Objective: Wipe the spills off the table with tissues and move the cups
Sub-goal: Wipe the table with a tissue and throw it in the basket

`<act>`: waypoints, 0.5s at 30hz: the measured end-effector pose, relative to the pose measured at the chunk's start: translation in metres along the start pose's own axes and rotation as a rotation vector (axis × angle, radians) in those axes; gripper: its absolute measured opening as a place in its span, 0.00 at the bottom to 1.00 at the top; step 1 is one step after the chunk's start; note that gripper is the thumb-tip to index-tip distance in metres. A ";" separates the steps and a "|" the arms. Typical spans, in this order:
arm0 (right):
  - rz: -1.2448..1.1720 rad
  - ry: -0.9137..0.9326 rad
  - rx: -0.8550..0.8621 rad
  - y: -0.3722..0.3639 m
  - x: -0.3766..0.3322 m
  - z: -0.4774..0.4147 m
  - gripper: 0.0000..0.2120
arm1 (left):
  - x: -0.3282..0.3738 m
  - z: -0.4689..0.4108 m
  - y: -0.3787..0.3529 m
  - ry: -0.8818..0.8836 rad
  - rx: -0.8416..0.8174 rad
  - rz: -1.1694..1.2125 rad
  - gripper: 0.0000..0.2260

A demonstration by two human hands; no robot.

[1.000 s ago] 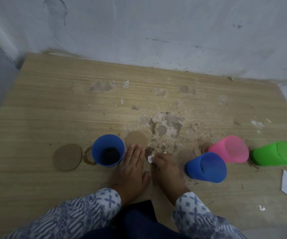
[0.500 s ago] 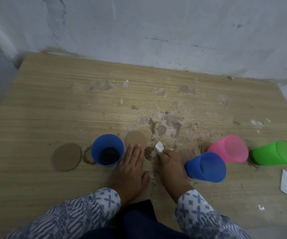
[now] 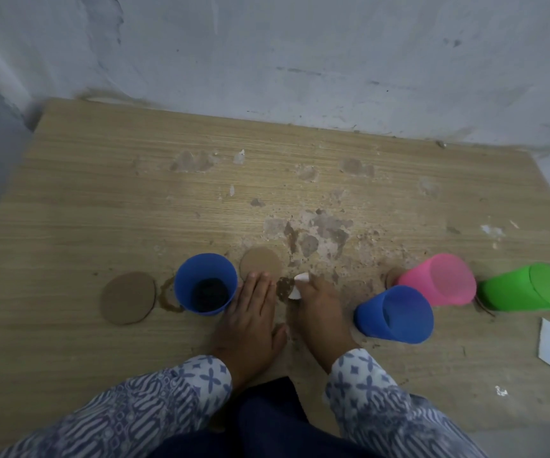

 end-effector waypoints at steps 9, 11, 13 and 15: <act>-0.033 -0.092 -0.003 0.004 0.018 -0.011 0.14 | 0.000 -0.001 0.000 0.000 -0.005 -0.006 0.30; -0.027 -0.079 -0.018 0.003 0.008 -0.017 0.19 | 0.000 0.000 -0.001 0.005 -0.018 -0.004 0.30; -0.020 0.020 -0.017 0.002 -0.008 -0.009 0.16 | -0.001 0.001 0.000 0.011 -0.032 0.012 0.29; -0.083 0.130 -0.015 0.004 -0.019 0.006 0.09 | 0.000 0.000 0.001 0.019 -0.038 0.032 0.29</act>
Point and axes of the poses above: each hand's wrist, its own z-axis away from the middle knuckle, its own y-axis out of the back of the hand, x = y × z, the point moved 5 cm from there along -z, towards the middle knuckle, and after that the axes turned 13 degrees about z, right-handed, at the moved point
